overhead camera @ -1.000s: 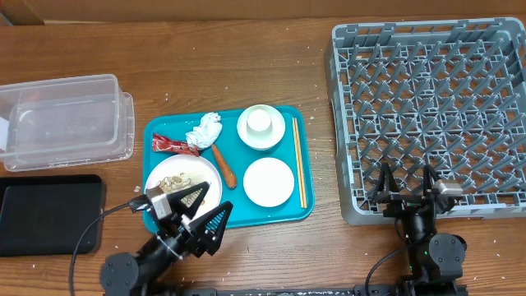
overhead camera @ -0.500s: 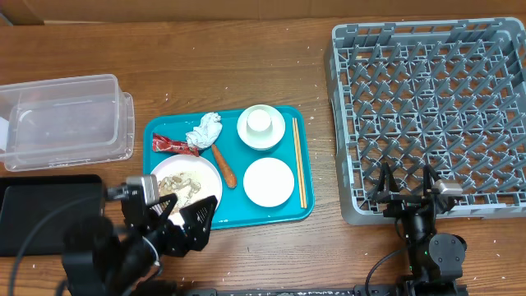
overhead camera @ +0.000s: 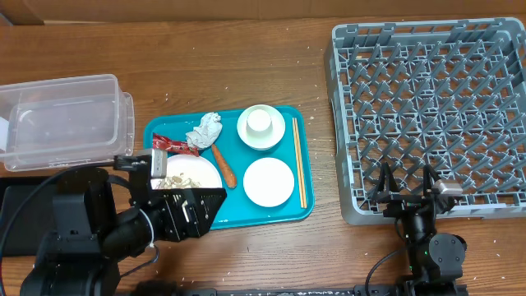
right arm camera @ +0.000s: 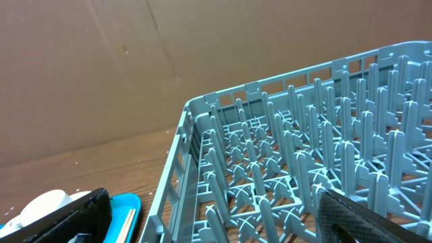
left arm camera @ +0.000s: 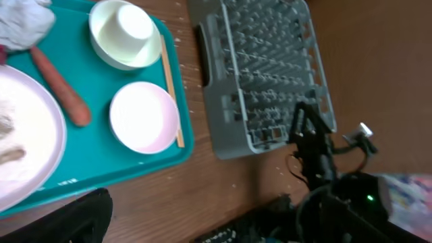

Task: Sort waste into correct bins and load items into the dishwasher

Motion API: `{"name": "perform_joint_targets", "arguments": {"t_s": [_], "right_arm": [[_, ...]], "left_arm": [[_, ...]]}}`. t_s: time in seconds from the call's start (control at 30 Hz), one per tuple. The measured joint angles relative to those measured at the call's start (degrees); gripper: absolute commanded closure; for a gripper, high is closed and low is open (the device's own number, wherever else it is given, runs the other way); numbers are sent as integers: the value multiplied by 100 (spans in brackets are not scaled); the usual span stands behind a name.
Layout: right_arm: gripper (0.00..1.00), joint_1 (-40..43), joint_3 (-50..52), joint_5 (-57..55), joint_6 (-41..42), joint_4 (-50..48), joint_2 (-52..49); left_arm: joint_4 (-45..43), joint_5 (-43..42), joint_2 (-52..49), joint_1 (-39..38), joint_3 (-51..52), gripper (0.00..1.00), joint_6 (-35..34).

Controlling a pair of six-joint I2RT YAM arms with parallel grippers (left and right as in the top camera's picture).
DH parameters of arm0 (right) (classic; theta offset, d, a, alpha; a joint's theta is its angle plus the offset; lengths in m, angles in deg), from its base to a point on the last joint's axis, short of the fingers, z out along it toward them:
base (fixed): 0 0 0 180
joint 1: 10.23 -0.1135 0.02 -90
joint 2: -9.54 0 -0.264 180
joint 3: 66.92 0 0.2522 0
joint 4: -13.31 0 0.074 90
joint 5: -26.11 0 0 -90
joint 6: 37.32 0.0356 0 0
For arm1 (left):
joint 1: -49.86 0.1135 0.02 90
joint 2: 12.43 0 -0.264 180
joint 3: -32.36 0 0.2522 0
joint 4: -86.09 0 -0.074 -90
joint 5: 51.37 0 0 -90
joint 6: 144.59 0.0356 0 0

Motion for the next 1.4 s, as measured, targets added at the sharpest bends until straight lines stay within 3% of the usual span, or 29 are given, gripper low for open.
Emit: {"name": "perform_joint_targets", "arguments": {"t_s": [0.17,0.37,0.6,0.97,1.23,1.4], "right_arm": [[0,0,0,2,-2,0,0],[0,0,0,2,0,-2,0],[0,0,0,2,0,-2,0],[0,0,0,0,0,-2,0],[0,0,0,2,0,-2,0],[0,0,0,2,-2,0,0]], "left_arm": [[474,39,0,0,-94,0,-2],[1097,1027,-105,0,-332,0,-26],[905,1786,-367,0,-363,0,-26],[448,1965,-946,-11,-367,0,-120],[459,2452,-2076,-737,-367,0,-168],[372,3042,-2879,-1436,-367,0,-546]]}}
